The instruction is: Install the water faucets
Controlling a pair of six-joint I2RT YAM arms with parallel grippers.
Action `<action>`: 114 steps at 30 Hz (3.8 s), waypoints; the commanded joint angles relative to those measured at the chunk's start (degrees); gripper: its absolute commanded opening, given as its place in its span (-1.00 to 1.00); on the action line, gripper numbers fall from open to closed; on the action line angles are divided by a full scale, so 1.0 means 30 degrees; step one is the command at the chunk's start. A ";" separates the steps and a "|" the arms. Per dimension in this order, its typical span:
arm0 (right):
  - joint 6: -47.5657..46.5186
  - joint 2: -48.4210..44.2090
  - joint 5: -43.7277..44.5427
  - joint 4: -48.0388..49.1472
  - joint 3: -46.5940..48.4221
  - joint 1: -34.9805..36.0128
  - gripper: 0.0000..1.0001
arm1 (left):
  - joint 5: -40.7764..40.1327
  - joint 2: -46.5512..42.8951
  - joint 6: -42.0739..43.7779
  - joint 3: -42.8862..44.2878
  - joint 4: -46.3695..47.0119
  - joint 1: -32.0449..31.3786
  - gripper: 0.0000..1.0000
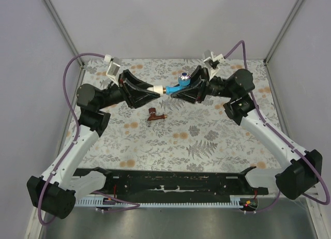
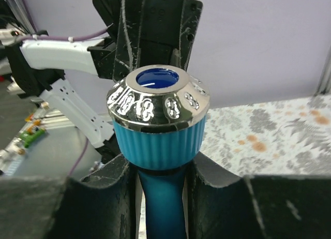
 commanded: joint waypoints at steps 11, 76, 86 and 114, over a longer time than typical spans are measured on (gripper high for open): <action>1.0883 0.1363 0.2149 -0.1278 -0.2331 0.0868 -1.00 | 0.0600 -0.3608 1.5122 -0.1132 -0.4777 -0.0603 -0.96; -1.0771 -0.2447 0.0834 0.2029 -0.5878 0.0136 0.12 | -0.4705 -0.4284 -0.6548 -0.6641 -0.0744 -0.0545 -0.96; -0.1225 -0.1274 0.1063 0.1835 -0.5176 0.0165 -0.95 | -0.3242 -0.4166 0.1326 -0.5412 -0.2234 -0.0574 -0.96; 0.3279 -0.1475 0.3436 -0.5985 -0.3066 -0.1093 0.74 | -0.5928 -0.6364 1.1562 -0.6348 -0.6308 -0.0545 -0.96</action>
